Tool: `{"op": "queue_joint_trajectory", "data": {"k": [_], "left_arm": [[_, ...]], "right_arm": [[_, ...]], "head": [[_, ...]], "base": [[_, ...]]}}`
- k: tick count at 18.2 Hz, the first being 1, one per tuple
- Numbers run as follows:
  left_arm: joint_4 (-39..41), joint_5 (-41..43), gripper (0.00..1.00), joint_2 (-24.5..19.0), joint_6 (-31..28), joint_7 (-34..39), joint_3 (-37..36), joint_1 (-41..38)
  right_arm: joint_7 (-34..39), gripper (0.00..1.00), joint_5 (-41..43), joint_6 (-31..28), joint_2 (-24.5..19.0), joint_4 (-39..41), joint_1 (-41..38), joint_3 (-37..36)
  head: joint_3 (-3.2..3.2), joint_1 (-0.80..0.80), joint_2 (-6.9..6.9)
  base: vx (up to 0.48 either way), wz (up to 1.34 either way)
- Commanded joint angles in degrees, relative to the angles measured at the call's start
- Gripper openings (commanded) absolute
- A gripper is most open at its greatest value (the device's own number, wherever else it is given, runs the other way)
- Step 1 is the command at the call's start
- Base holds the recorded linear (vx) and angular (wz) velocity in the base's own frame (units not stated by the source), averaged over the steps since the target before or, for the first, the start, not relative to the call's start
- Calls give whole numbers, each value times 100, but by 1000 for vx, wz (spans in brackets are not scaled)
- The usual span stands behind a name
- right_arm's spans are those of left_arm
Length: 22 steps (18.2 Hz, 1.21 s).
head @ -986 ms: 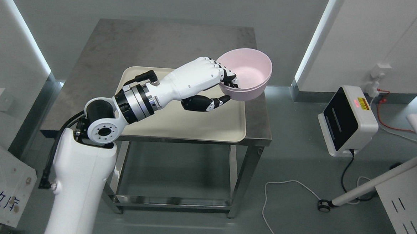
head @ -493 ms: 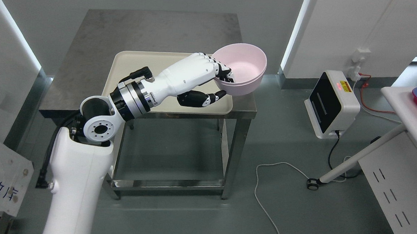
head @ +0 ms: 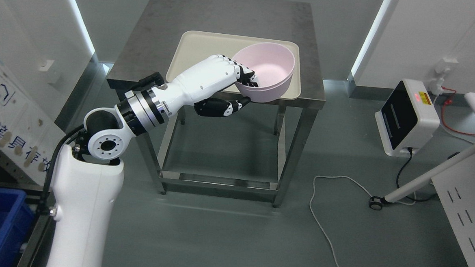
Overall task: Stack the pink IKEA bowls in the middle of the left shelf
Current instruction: 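Hold the stacked bowls aloft while turning toward the blue bin shelf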
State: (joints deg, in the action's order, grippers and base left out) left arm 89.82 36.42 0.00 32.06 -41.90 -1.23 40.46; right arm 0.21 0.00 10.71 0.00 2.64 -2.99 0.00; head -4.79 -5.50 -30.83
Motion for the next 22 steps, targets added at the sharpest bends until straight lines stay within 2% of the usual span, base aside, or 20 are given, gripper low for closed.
{"op": "queue_joint_trajectory", "data": {"k": [1, 9, 13, 19, 22], "left_arm": [[0, -3, 2, -100, 2, -2, 79, -12], [9, 6, 2, -100, 2, 15, 106, 111], [106, 6, 2, -100, -7, 15, 176, 190], [106, 41, 2, -100, -16, 15, 343, 717], [88, 93, 2, -100, -51, 7, 676, 867]], "right_arm": [[-3, 100, -44, -7, 100, 0, 1, -53], [-3, 100, -44, -7, 100, 0, 1, -53], [-3, 100, -44, -7, 100, 0, 1, -53], [-3, 100, -44, -7, 100, 0, 1, -53], [-3, 100, -44, -7, 100, 0, 1, -53]], "head": [[0, 0, 0], [0, 0, 0], [0, 0, 0], [0, 0, 0], [0, 0, 0]], "base": [[-256, 275], [-217, 556], [-153, 1013], [-129, 1105], [-124, 1322]]}}
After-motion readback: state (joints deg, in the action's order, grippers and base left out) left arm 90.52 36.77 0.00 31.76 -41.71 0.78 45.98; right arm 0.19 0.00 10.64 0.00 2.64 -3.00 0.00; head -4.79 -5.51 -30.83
